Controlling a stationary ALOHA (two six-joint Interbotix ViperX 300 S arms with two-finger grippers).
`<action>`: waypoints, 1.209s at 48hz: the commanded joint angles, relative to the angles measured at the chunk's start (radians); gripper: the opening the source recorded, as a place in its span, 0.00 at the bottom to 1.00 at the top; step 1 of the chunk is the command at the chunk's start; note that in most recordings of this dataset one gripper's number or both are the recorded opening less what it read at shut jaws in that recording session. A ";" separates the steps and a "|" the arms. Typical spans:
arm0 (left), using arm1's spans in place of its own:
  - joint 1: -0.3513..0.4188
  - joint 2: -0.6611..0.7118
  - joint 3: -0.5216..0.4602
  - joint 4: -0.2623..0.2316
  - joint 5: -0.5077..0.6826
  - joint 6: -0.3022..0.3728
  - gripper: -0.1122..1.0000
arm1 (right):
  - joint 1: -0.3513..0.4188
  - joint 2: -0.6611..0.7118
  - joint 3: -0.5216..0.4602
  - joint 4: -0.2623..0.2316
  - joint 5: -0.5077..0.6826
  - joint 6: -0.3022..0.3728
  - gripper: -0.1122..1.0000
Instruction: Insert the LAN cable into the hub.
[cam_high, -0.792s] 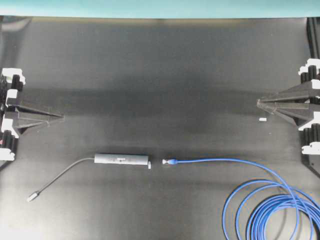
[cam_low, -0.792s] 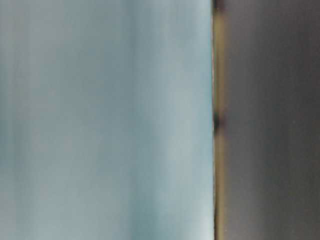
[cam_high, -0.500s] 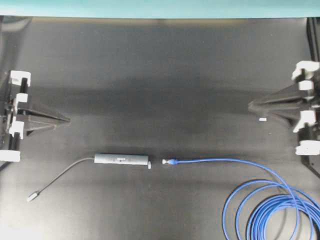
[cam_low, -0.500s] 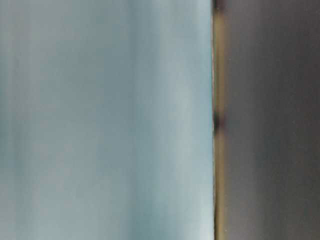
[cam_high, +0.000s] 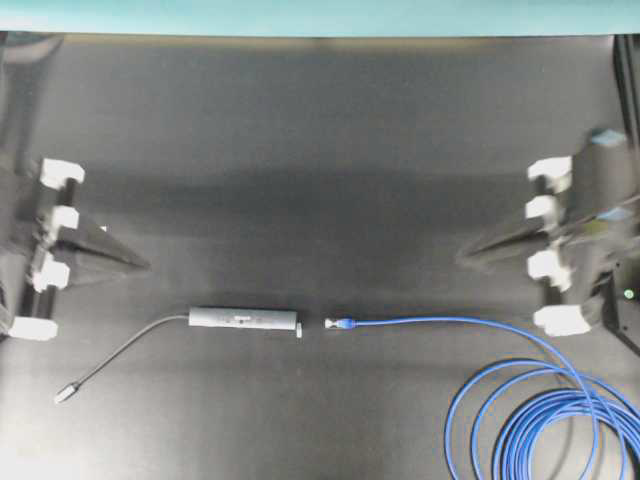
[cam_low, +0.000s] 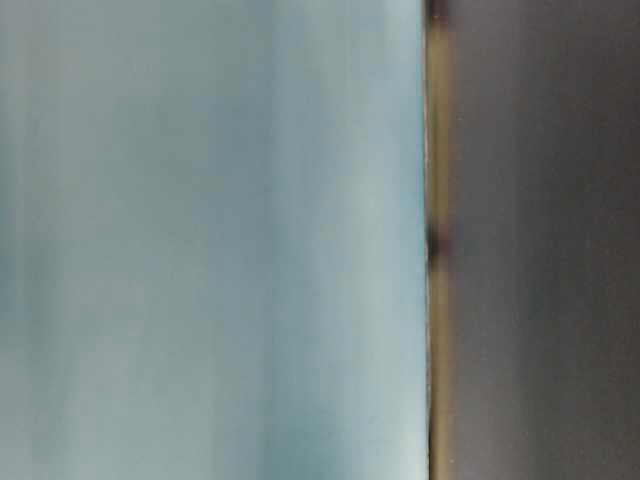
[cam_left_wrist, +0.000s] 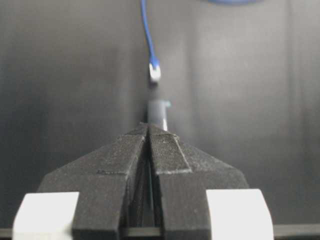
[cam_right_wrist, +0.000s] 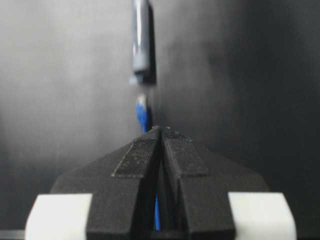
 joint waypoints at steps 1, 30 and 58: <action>0.002 0.029 -0.038 0.005 0.012 -0.002 0.10 | 0.003 0.061 -0.044 0.003 0.026 0.005 0.10; -0.006 0.163 -0.020 0.005 -0.087 -0.083 0.83 | 0.006 0.322 -0.156 -0.008 0.054 -0.003 0.83; -0.021 0.522 0.137 0.005 -0.658 -0.204 0.80 | 0.008 0.416 -0.158 -0.008 -0.137 0.000 0.84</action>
